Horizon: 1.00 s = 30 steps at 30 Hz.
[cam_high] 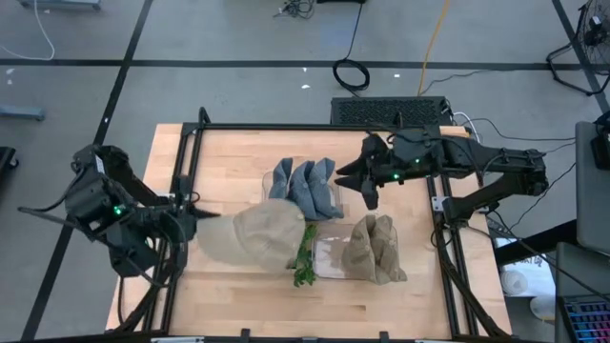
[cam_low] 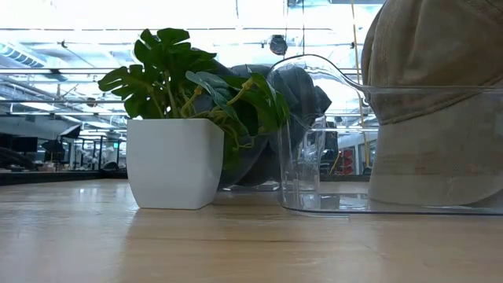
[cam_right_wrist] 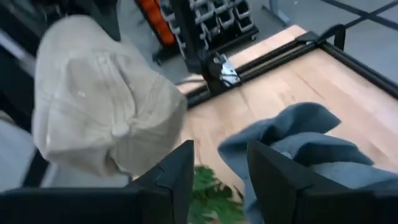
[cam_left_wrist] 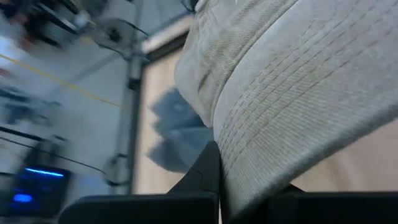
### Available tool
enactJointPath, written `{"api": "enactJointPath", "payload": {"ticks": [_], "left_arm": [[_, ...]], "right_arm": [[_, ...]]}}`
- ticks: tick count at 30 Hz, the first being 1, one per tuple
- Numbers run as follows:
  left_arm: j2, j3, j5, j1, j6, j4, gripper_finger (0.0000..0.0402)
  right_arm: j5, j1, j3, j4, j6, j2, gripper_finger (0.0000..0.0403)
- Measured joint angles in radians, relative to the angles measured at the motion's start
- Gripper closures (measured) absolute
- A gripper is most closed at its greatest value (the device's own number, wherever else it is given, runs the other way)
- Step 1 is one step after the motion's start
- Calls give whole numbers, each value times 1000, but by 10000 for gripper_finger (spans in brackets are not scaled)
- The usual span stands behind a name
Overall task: Pick & Place hat
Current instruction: Put the brown cap into the bottom transparent bin
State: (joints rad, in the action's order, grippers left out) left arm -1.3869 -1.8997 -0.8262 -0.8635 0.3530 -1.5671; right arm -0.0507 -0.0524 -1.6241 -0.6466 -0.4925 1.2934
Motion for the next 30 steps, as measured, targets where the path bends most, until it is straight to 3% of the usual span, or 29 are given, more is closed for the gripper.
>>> {"api": "enactJointPath", "payload": {"ticks": [5,13,19,23,30], "left_arm": [[0,-29,-141,53,-173,0,394],[1,-40,-374,143,-516,1,394],[10,-40,-509,219,-642,1,394],[15,-40,-565,262,-741,2,394],[18,-40,-532,367,-1001,102,394]], "right_arm": [[-3,34,0,53,-88,-2,248],[-4,97,0,94,-105,-5,180],[-4,135,0,162,-73,-10,145],[-4,174,0,175,-47,-14,134],[1,271,0,282,-16,-27,131]]}}
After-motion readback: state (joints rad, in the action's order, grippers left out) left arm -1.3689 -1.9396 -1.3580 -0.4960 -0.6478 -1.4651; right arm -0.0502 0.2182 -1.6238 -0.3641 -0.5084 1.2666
